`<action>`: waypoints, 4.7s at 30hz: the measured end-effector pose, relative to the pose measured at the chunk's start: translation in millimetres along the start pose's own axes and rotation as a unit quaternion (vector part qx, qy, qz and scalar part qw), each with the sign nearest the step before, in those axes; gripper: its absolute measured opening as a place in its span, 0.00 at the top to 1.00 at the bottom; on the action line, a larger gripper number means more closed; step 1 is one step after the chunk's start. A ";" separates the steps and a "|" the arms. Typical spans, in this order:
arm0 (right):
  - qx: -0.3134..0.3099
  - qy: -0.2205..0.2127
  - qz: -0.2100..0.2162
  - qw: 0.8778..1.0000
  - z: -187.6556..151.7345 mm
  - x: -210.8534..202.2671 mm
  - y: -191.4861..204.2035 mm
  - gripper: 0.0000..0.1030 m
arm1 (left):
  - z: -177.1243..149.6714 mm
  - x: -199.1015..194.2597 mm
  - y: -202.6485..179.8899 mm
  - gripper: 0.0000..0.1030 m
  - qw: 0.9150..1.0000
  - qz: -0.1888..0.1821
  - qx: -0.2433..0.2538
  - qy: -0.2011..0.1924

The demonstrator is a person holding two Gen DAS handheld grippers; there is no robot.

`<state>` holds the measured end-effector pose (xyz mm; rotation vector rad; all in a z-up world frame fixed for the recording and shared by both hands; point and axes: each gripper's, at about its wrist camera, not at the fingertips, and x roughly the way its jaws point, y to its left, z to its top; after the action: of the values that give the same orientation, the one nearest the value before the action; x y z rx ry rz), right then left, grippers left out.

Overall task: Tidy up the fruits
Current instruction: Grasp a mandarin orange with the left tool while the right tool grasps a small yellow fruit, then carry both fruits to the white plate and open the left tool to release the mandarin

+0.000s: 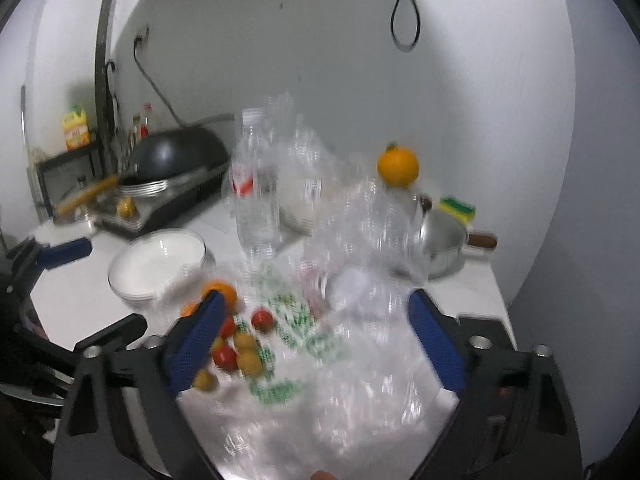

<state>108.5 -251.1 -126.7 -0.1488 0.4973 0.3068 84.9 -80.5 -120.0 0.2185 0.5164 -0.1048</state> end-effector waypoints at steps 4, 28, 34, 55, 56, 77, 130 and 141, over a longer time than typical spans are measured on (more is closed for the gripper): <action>0.007 0.037 0.016 0.999 -16.1 14.4 1.3 0.34 | -8.7 17.9 -5.1 0.19 0.999 -0.017 0.010 0.037; -0.018 0.142 0.118 0.983 -34.0 95.2 37.4 0.68 | -34.3 76.0 -1.5 0.56 0.985 -0.071 0.005 0.157; -0.019 0.153 0.128 0.980 -38.2 101.1 38.2 0.77 | -33.1 77.1 1.0 0.58 0.984 -0.079 0.000 0.158; -0.023 0.094 0.097 0.991 -14.1 55.0 58.5 0.77 | -13.8 23.2 30.3 0.58 0.993 -0.095 -0.010 0.075; -0.024 0.091 0.096 0.991 -12.4 53.4 60.9 0.77 | -13.6 20.0 33.0 0.58 0.993 -0.095 -0.011 0.071; -0.055 0.065 0.085 0.993 14.7 45.6 136.8 0.77 | -33.0 -15.4 113.3 0.58 0.996 -0.074 -0.039 0.028; -0.080 0.118 0.105 0.984 63.3 179.7 214.9 0.77 | -54.5 109.7 217.7 0.58 0.992 -0.042 -0.079 0.088; -0.081 0.122 0.111 0.983 70.9 194.3 230.4 0.77 | -51.6 90.5 232.8 0.57 0.991 -0.061 -0.100 0.059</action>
<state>227.5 30.6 -175.5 -0.2922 0.7351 0.5522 174.4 153.6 -167.0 -0.0040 0.6531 -0.1591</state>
